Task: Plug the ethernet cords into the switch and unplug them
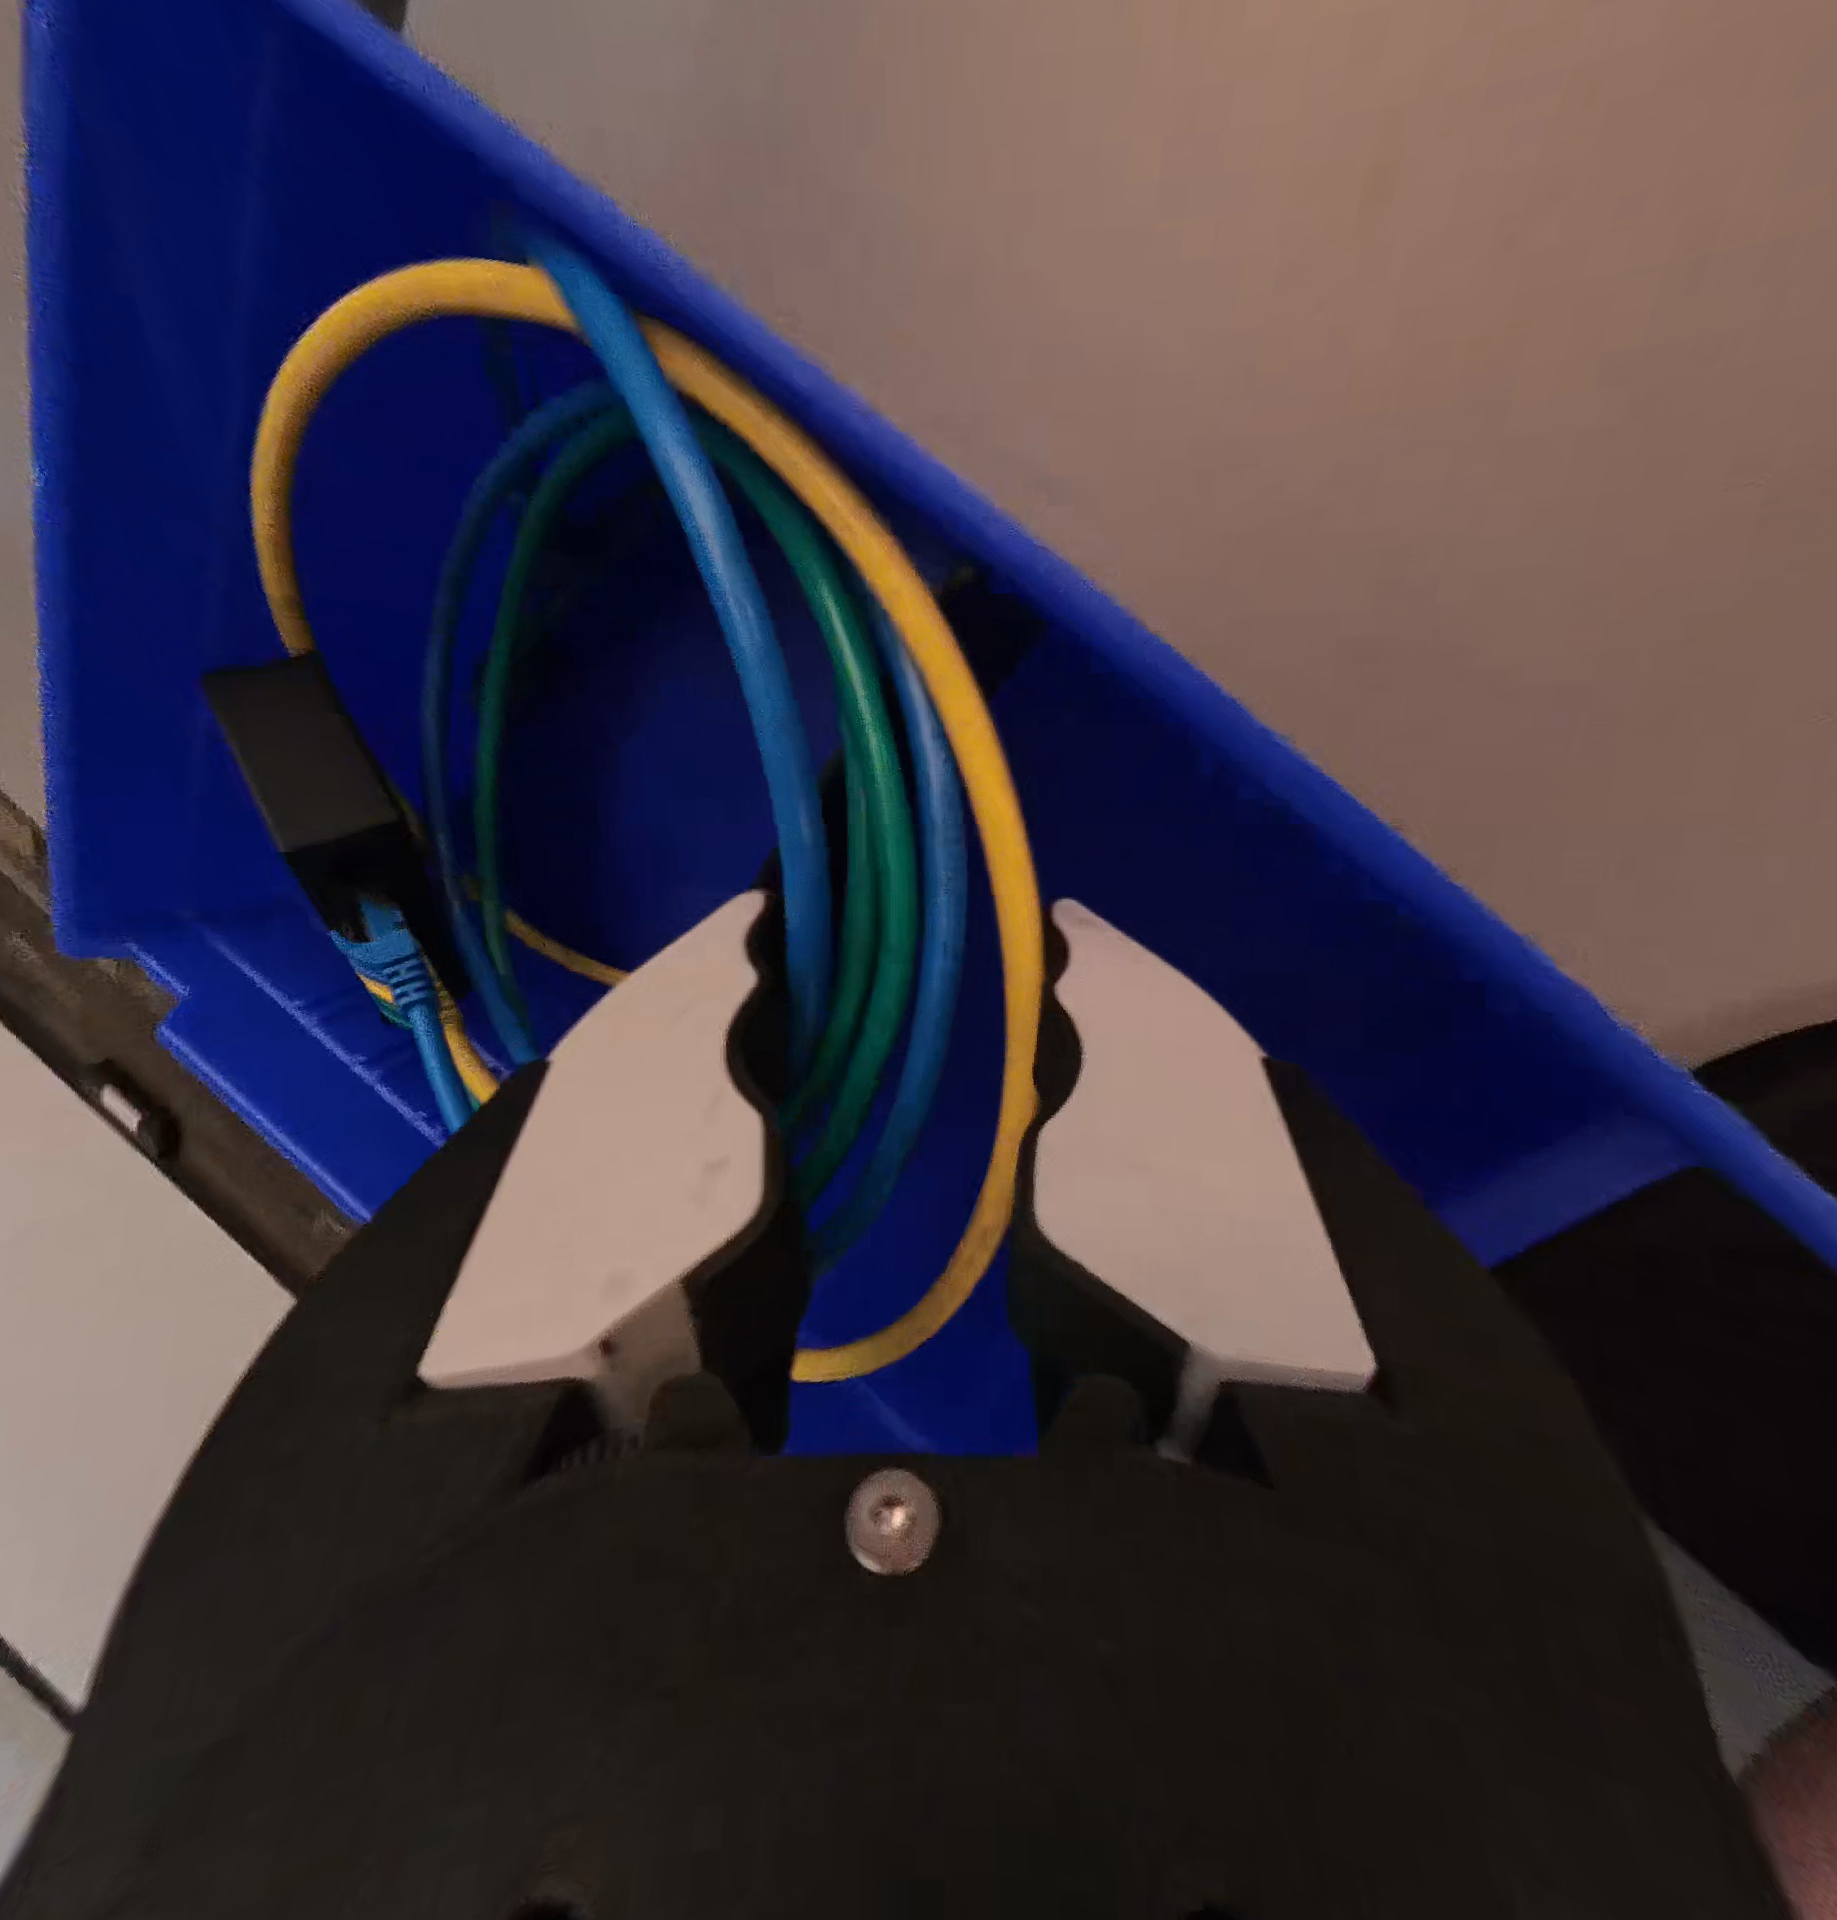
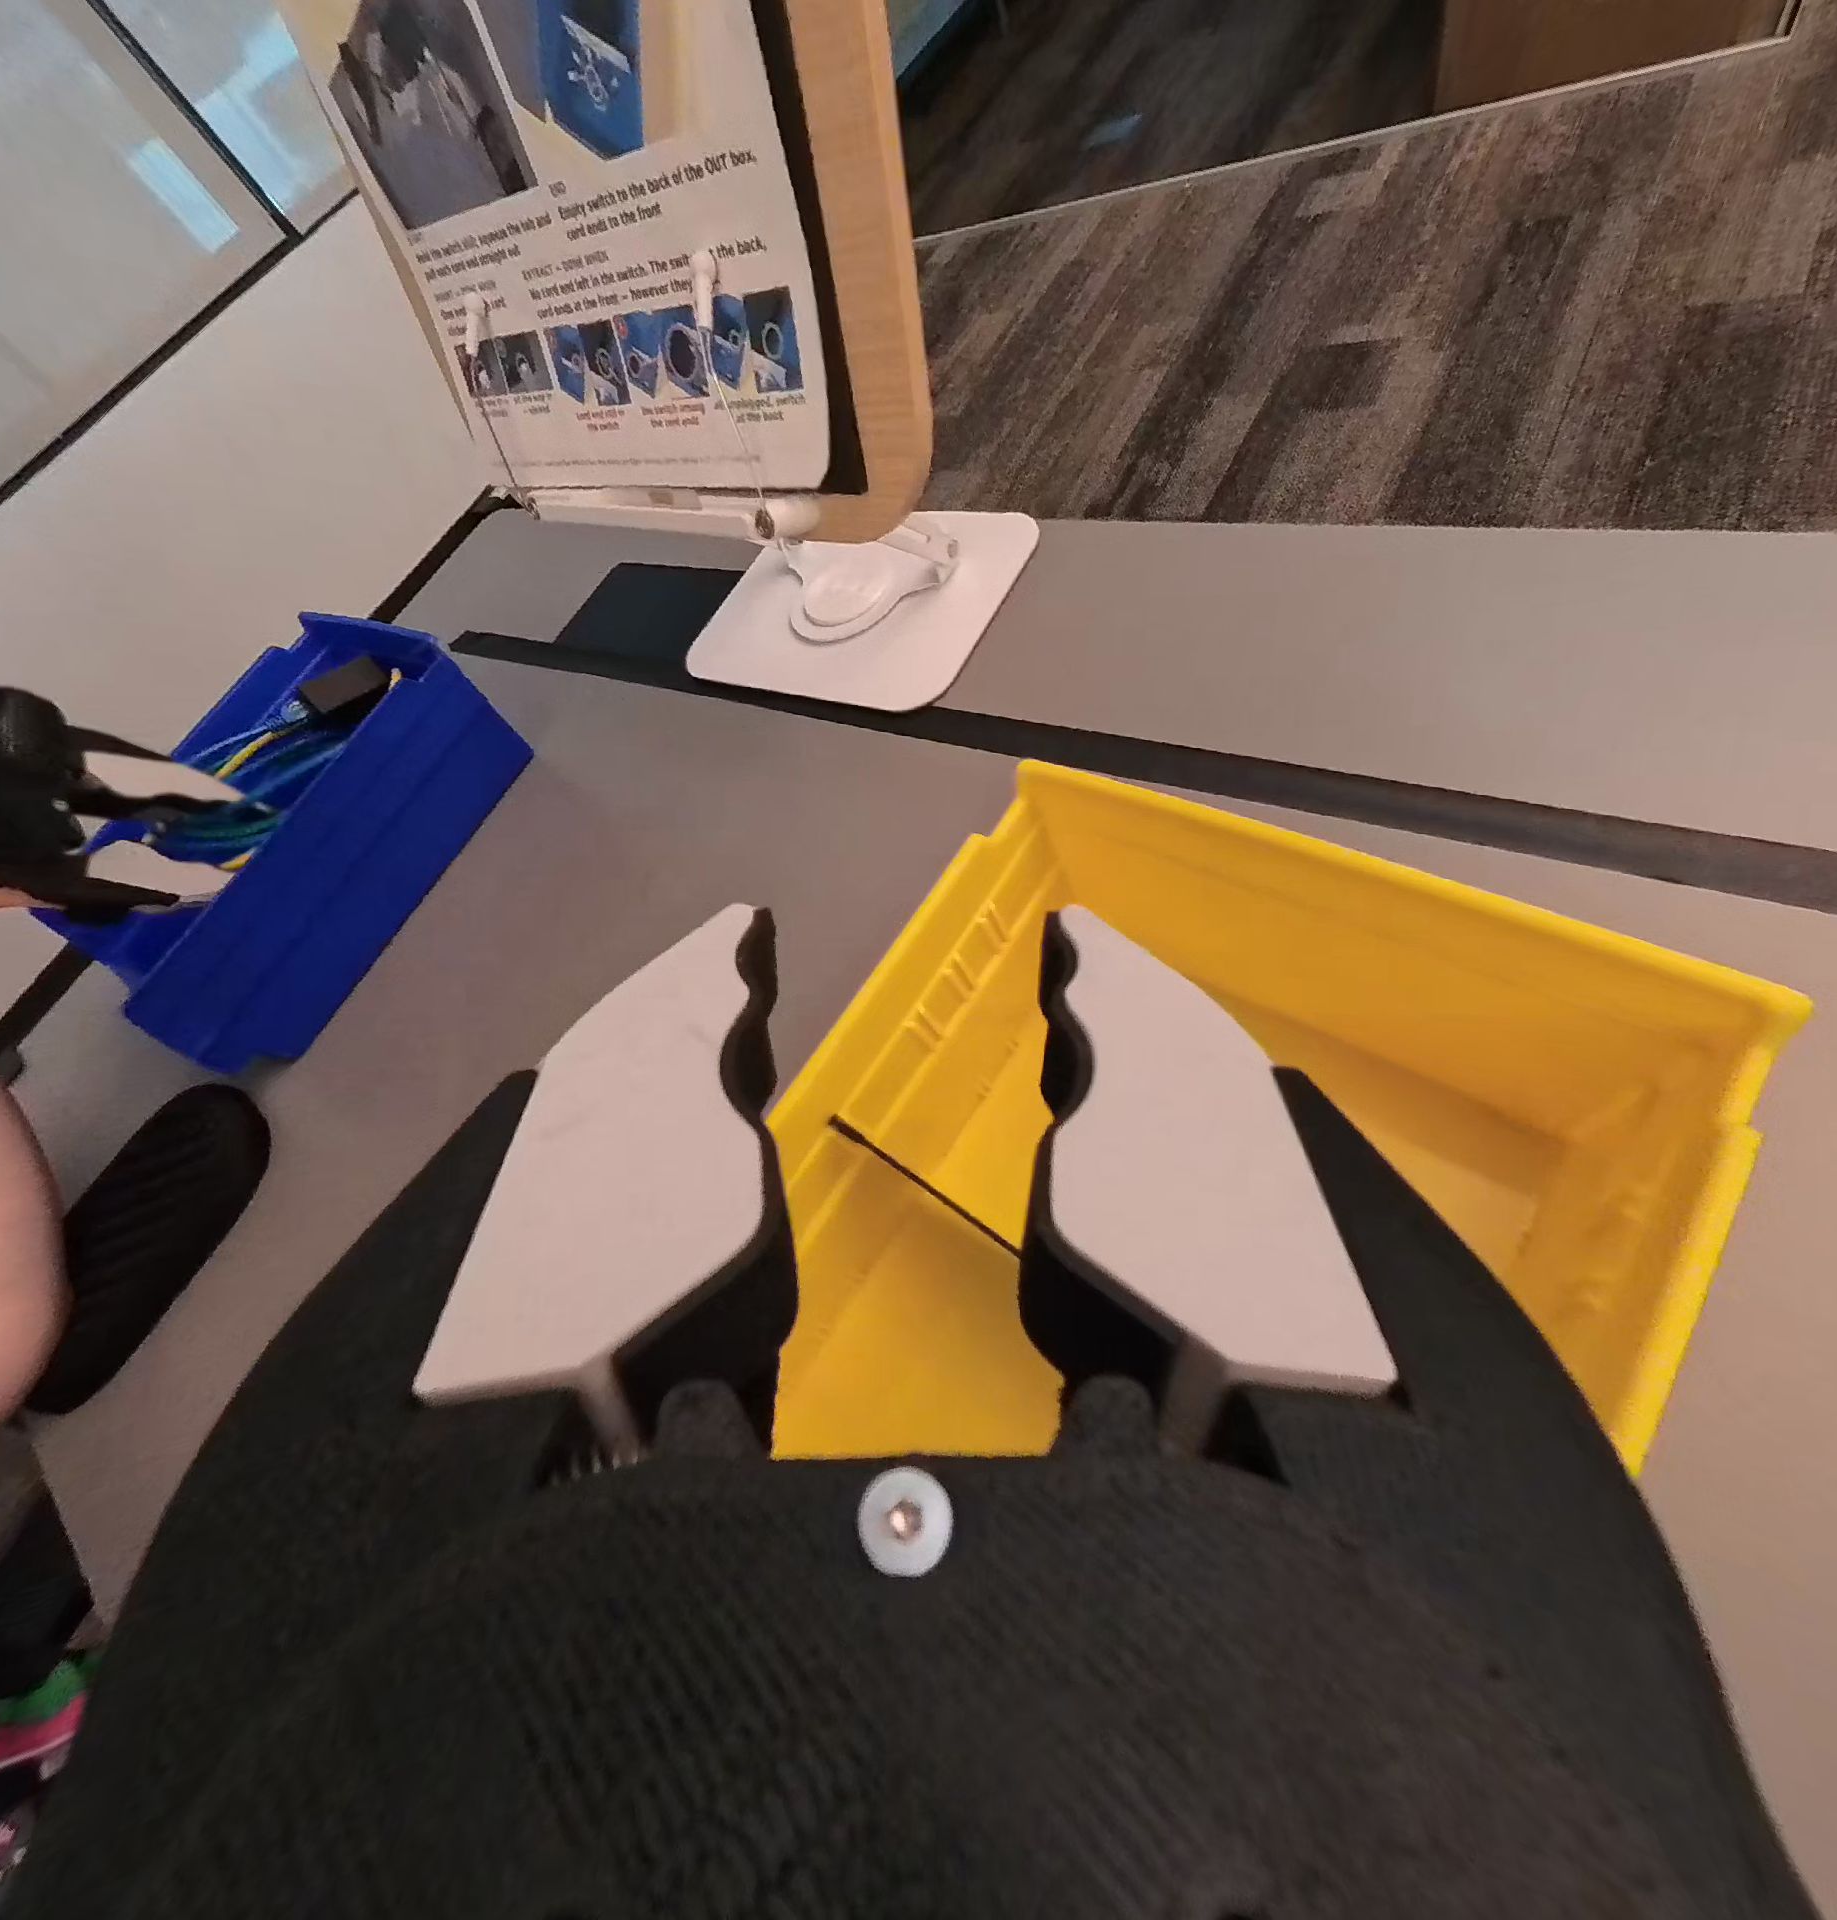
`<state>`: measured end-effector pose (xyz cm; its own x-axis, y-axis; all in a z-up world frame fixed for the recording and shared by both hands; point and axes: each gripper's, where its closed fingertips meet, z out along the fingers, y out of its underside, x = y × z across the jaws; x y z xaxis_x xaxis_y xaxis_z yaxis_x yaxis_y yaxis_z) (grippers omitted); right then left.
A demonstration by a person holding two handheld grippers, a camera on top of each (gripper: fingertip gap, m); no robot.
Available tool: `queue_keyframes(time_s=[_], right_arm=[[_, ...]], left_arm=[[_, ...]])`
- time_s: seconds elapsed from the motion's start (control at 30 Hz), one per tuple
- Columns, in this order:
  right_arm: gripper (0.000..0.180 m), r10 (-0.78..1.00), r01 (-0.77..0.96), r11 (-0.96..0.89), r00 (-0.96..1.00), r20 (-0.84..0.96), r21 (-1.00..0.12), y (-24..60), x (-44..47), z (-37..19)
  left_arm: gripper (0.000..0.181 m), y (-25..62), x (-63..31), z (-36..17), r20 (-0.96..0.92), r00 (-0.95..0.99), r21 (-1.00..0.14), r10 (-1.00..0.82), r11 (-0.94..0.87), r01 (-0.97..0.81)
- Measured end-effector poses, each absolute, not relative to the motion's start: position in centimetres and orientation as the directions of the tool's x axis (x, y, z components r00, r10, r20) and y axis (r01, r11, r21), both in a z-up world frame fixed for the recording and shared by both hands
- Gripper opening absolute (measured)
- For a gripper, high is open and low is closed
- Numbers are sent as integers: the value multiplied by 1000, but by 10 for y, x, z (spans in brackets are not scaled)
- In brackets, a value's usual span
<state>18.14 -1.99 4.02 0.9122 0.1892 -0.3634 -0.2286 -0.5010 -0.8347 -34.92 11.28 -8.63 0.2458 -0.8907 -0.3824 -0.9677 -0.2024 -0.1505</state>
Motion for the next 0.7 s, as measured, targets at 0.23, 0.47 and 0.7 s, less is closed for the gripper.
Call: queue_keyframes(time_s=[0.23, 0.47, 0.7], right_arm=[[47, 260, -171, -470, 910, -322, -866, -20, 160, 55], [45, 288, -131, -449, 915, -282, -884, -18, 146, 63], [45, 307, -103, -443, 916, -259, -891, -11, 135, 65]], left_arm=[[8, 119, -339, -46, -411, 367, -298, -835, -258, -919], [6, 152, -373, 36, -542, 629, -610, -557, -254, -751], [5, 162, -401, 96, -562, 772, -779, -297, -123, -615]])
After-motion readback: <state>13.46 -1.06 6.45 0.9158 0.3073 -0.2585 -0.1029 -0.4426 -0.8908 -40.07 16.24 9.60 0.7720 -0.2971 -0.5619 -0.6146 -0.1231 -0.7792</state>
